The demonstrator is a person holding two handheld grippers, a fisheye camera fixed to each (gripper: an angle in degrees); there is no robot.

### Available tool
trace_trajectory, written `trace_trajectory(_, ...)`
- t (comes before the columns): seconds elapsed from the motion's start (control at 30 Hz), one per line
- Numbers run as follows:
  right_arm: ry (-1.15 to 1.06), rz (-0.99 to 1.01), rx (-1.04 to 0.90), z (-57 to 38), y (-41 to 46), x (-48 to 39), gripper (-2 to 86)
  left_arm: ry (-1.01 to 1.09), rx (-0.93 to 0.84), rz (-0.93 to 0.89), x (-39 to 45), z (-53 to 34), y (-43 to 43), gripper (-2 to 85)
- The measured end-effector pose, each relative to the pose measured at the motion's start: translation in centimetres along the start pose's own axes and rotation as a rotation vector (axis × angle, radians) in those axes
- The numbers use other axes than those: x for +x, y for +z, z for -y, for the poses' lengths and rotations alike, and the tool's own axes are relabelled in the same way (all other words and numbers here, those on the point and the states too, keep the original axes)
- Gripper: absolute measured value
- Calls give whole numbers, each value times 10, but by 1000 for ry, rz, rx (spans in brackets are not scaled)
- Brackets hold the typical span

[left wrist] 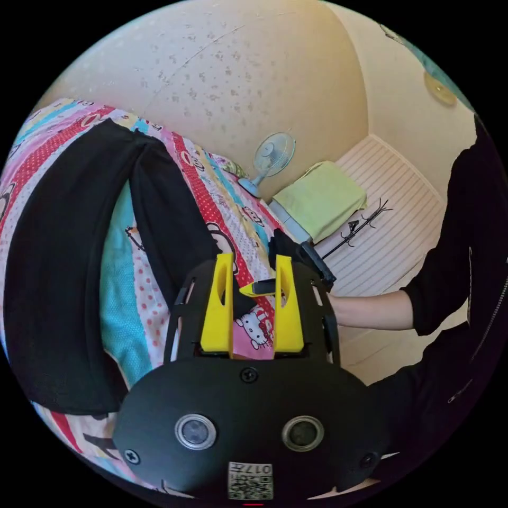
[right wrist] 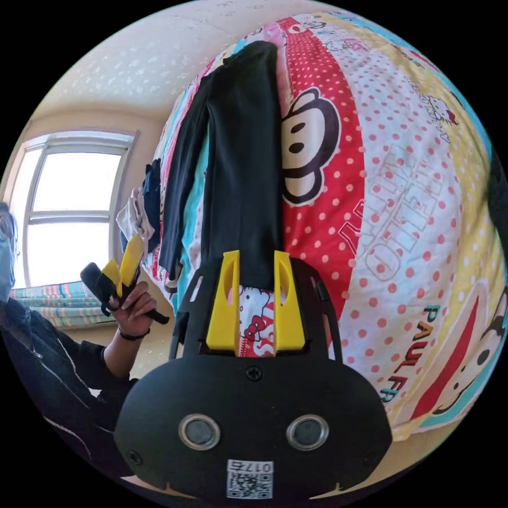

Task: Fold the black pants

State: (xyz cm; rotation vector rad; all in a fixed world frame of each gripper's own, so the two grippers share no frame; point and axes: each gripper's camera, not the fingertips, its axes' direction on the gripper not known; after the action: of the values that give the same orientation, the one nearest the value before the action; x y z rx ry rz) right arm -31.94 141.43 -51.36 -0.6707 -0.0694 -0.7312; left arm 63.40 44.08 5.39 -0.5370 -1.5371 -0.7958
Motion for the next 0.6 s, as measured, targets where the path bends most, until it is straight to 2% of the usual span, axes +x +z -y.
trace_trajectory(0.13,75,19,39,-3,-3,13,79,121,-119,95,24,-21,68,137)
trace_trajectory(0.23,46,-6,92,-6,-15,16,90,66,-94,68,29,-37,88,138)
trace_trajectory(0.37,21,28,-59,3,20,45,85,40,-130,93,22,-58,123,145)
trace_trajectory(0.43,16,44,-53,3,31,55,67,42,-207,152,14,-70,151,156)
trace_trajectory(0.53,34,181,-48,3,34,68,43,110,-233,205,15,-82,170,159)
trace_trajectory(0.6,92,351,-14,5,27,75,38,150,-234,217,17,-89,177,162)
